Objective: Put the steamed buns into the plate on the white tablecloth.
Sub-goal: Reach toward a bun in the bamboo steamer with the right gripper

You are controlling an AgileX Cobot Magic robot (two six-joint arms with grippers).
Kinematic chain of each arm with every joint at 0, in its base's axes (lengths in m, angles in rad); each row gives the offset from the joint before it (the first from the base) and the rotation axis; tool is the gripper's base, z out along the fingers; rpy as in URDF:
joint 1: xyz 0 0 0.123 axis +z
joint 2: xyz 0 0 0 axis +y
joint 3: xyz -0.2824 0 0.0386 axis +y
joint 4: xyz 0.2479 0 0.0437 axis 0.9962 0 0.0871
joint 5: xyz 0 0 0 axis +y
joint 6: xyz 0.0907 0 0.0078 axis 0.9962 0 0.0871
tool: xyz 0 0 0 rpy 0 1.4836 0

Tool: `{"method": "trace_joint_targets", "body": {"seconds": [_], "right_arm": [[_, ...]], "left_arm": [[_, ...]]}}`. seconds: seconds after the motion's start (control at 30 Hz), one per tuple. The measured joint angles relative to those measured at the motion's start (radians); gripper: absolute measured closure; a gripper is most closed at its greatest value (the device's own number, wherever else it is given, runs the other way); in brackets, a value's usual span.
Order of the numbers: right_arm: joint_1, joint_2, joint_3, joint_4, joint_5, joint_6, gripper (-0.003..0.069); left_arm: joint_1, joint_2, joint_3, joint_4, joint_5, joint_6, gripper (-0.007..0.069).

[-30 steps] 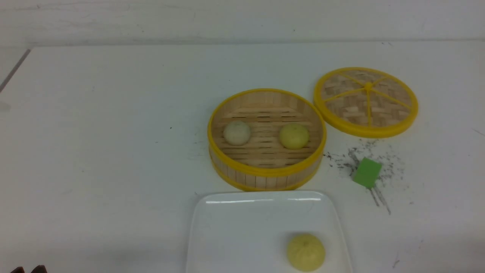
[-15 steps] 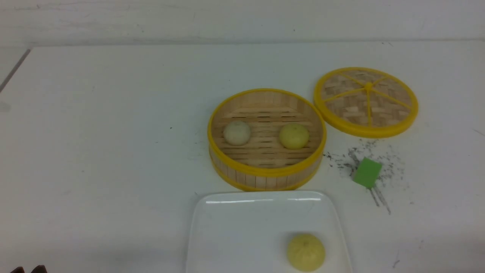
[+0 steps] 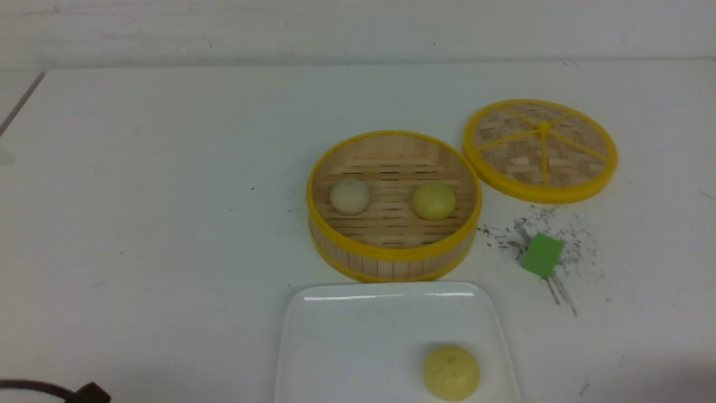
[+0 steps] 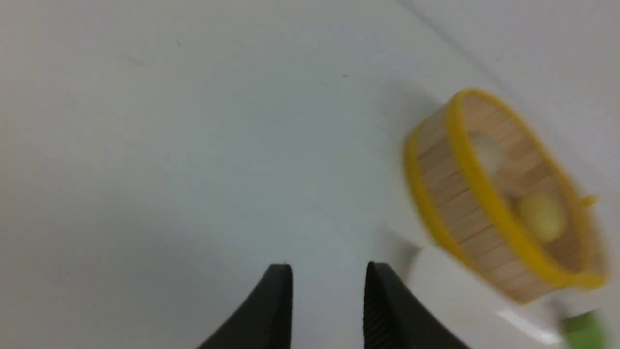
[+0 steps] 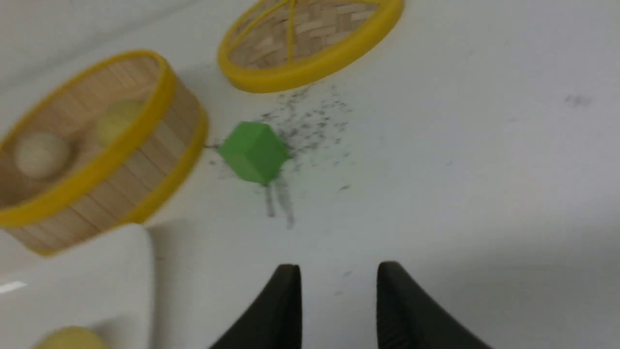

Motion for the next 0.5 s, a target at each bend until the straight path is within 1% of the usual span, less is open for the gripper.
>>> {"method": "trace_joint_targets", "body": {"seconds": [0.07,0.17,0.27,0.5], "right_arm": [[0.0,0.0,0.002,0.077,0.0,0.017,0.0419],[0.0,0.0,0.002,0.138,0.001,0.022,0.0419],[0.0,0.0,0.002,0.18,-0.003,0.025,0.0419],[0.0,0.0,0.002,0.264,-0.013,0.026,0.0419]], "left_arm": [[0.0,0.0,0.0,-0.104,-0.005,-0.076,0.0384],[0.0,0.0,0.0,-0.2,-0.018,-0.127,0.0384],[0.0,0.0,0.0,-0.227,-0.058,-0.141,0.0384],[0.0,0.0,0.0,-0.241,-0.144,-0.144,0.0384]]}}
